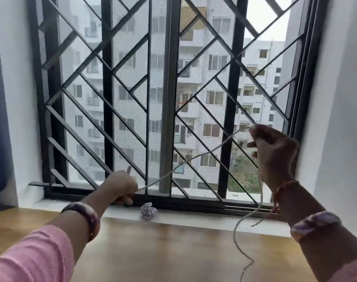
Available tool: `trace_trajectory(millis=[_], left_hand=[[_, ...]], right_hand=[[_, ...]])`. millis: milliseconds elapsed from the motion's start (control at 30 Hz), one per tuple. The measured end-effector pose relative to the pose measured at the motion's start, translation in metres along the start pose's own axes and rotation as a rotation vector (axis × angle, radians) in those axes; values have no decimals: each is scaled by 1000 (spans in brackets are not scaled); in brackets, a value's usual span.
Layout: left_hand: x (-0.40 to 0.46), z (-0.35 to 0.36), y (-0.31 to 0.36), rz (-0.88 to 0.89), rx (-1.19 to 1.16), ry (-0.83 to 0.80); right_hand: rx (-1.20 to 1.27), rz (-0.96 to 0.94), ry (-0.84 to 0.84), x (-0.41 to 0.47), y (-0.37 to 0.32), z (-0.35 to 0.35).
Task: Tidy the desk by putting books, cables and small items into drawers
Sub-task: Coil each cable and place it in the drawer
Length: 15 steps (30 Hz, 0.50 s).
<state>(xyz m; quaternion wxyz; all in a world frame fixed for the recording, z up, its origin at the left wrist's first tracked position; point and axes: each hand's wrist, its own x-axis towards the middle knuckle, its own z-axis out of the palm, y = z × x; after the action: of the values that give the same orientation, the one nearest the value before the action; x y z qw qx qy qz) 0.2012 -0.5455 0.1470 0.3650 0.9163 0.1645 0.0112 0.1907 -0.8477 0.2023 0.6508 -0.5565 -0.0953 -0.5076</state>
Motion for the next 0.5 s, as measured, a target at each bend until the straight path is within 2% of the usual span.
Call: trace_trajectory(millis=[67, 167, 233, 333, 433, 500], left_hand=[[7, 5, 1, 4, 21, -25], [15, 5, 3, 185, -205, -70], [10, 2, 5, 299, -214, -212], [-4, -4, 4, 368, 0, -497], [-12, -9, 2, 387, -182, -796], [-18, -14, 8, 425, -150, -868]], right_hand=[[-79, -54, -34, 16, -3, 8], [-144, -61, -27, 40, -3, 20], [-174, -43, 1, 54, 1, 26], [-227, -32, 30, 70, 8, 27], [-327, -77, 44, 83, 14, 18], [-371, -73, 63, 91, 21, 8]])
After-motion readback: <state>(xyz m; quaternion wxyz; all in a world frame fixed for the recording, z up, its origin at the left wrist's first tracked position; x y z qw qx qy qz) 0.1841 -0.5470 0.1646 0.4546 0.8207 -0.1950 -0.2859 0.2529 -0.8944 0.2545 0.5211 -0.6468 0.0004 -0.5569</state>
